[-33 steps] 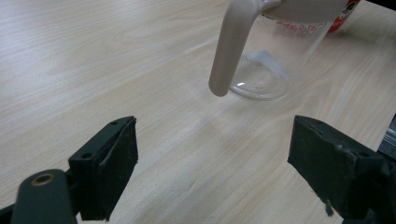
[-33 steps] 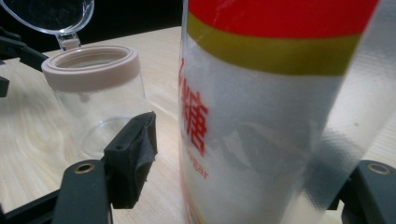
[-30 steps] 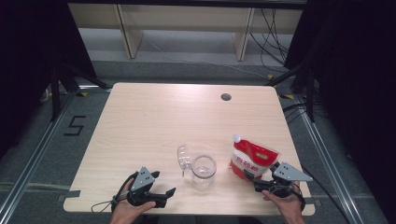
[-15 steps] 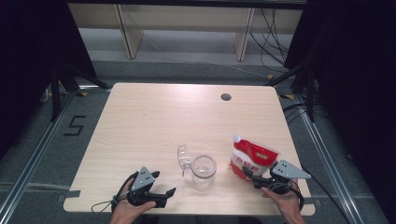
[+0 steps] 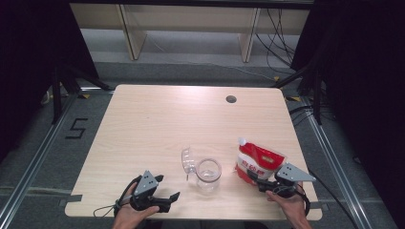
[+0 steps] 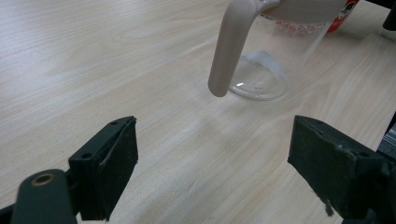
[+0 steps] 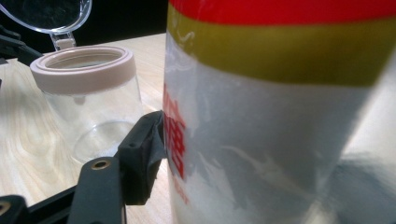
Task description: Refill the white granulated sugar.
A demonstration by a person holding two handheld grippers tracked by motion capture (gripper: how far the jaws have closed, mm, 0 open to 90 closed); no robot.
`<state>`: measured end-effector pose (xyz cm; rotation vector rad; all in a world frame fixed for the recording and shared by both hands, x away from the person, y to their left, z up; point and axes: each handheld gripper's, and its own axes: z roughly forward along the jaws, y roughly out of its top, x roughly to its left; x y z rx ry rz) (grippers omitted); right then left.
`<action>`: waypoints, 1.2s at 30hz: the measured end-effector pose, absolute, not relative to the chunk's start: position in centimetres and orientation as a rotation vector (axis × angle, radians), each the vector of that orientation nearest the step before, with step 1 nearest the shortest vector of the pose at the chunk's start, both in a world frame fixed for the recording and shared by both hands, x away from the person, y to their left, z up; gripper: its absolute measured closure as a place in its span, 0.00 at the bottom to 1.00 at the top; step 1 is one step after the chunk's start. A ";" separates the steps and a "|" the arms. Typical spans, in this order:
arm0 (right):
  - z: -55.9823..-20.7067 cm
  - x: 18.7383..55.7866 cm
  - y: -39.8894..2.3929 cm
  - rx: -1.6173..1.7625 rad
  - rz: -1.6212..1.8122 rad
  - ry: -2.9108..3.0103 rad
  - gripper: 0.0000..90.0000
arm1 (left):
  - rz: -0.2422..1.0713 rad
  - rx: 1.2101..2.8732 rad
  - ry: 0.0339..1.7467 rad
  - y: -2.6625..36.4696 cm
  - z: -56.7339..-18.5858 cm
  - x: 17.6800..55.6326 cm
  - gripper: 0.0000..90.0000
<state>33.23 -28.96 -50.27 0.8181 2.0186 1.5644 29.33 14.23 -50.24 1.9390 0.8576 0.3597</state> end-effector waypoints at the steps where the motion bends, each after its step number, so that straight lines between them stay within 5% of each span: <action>1: -50.3 33.2 -28.9 0.823 1.565 2.026 0.42 | 0.361 1.942 0.853 14.2 -50.3 29.4 0.17; 36: -51.4 33.3 -28.9 0.861 1.505 2.116 0.44 | 0.350 1.925 0.878 14.1 -50.3 29.2 0.17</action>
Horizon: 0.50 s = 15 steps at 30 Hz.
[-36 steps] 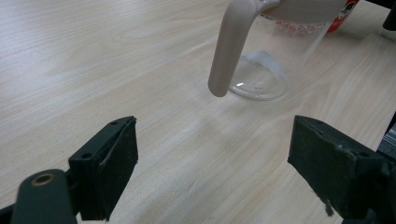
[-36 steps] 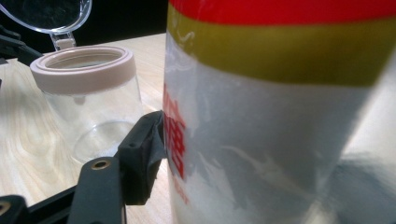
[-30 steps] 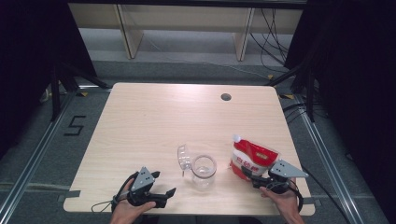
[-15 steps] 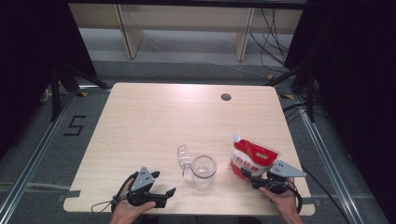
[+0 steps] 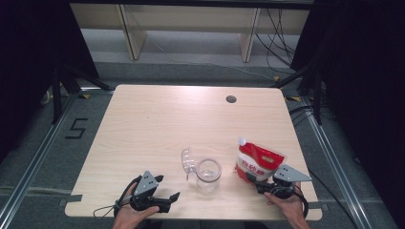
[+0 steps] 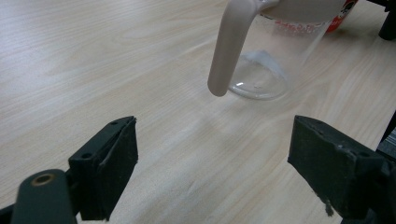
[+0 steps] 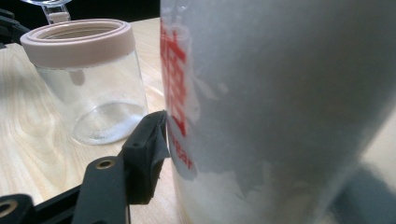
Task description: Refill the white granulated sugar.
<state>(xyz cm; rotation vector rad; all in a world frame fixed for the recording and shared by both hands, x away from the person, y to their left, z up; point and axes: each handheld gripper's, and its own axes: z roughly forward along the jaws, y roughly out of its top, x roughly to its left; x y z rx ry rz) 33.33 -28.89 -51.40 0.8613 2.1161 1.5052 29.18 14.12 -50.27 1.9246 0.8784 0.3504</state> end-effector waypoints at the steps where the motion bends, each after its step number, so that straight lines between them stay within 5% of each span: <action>1: -51.4 33.3 -28.8 0.872 1.510 2.117 0.44 | 0.349 1.915 0.875 14.1 -50.3 29.2 0.17; 15: -51.4 33.3 -28.9 0.854 1.518 2.123 0.46 | 0.360 1.944 0.855 14.2 -50.2 29.2 0.17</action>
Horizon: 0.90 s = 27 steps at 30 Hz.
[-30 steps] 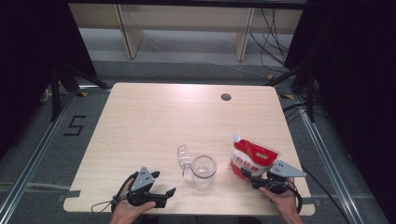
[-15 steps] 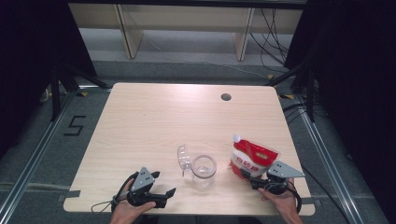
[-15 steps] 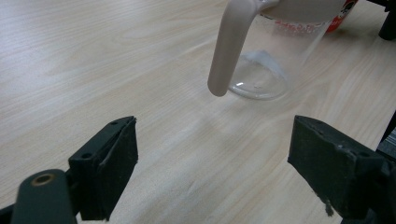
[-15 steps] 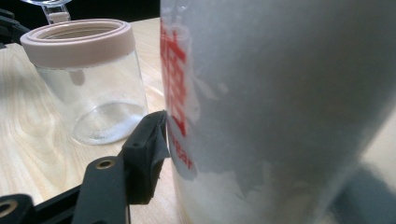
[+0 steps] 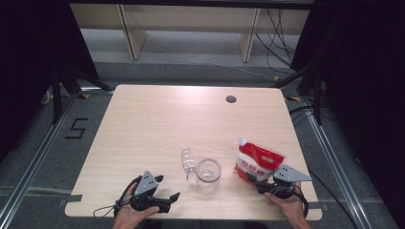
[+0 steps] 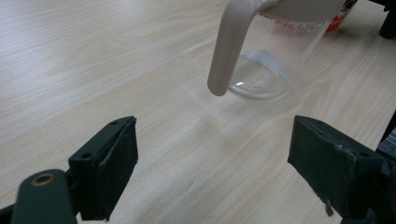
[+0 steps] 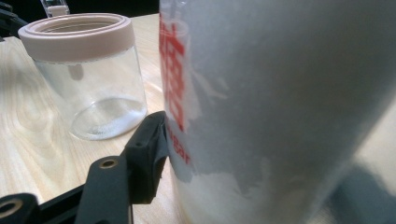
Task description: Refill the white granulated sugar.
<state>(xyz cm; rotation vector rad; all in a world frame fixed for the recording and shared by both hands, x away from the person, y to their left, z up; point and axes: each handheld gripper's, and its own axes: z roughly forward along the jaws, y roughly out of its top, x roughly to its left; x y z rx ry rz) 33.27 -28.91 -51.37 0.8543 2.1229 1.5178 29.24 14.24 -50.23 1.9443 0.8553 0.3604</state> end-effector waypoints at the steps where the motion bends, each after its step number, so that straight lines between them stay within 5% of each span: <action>1: -51.3 33.2 -28.9 0.857 1.510 2.126 0.47 | 0.360 1.939 0.852 14.2 -50.3 29.3 0.17; 27: -50.7 32.5 -28.3 0.822 1.455 2.126 0.56 | 0.356 1.935 0.874 14.2 -50.1 29.2 0.17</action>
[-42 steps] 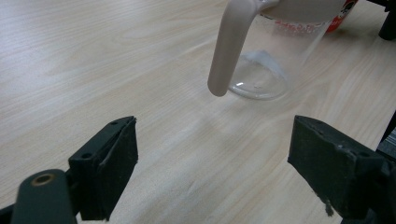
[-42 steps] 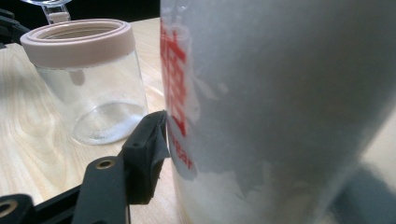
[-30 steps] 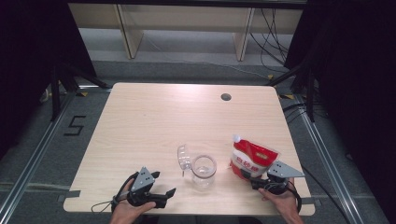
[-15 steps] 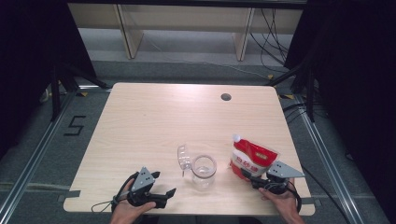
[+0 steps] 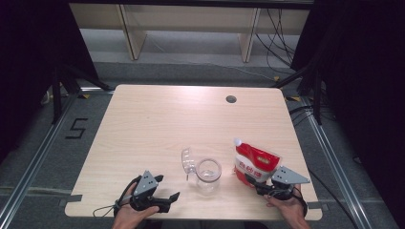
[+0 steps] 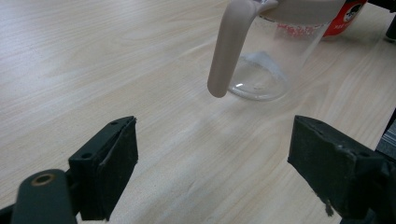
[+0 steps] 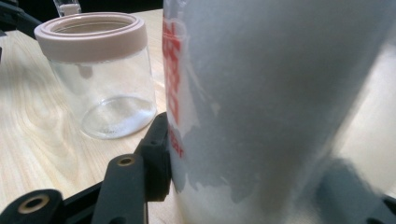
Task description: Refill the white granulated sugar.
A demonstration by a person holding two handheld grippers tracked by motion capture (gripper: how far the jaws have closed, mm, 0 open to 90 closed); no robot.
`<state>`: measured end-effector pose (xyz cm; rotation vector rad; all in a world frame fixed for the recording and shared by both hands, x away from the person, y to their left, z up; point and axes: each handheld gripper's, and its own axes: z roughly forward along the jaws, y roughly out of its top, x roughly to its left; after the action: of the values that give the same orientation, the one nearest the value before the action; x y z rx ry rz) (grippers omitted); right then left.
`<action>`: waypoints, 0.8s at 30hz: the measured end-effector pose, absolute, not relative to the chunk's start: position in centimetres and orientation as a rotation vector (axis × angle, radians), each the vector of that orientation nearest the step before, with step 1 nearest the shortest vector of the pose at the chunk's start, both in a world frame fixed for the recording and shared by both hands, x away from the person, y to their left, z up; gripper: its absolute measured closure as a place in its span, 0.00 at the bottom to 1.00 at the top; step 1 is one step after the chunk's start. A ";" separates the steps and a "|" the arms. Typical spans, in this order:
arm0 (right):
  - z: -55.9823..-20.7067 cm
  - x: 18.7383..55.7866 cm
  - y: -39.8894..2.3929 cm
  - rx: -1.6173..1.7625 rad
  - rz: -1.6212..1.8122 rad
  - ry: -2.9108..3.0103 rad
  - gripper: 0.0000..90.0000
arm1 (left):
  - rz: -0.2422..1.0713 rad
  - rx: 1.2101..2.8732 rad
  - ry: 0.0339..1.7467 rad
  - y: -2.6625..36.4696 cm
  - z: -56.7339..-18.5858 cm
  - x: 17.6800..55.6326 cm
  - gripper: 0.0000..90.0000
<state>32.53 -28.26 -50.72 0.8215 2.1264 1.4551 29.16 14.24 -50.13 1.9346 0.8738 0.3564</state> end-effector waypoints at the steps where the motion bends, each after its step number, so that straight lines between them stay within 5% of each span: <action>1: -50.7 32.5 -28.3 0.822 1.455 2.126 0.56 | 0.356 1.935 0.874 14.2 -50.1 29.2 0.17; 24: -48.6 31.2 -28.0 0.648 1.256 2.114 0.56 | 0.359 1.926 0.866 14.4 -50.2 29.3 0.17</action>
<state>31.17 -28.01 -48.57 0.6476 2.1142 1.2558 29.25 14.37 -50.15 1.9261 0.8660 0.3586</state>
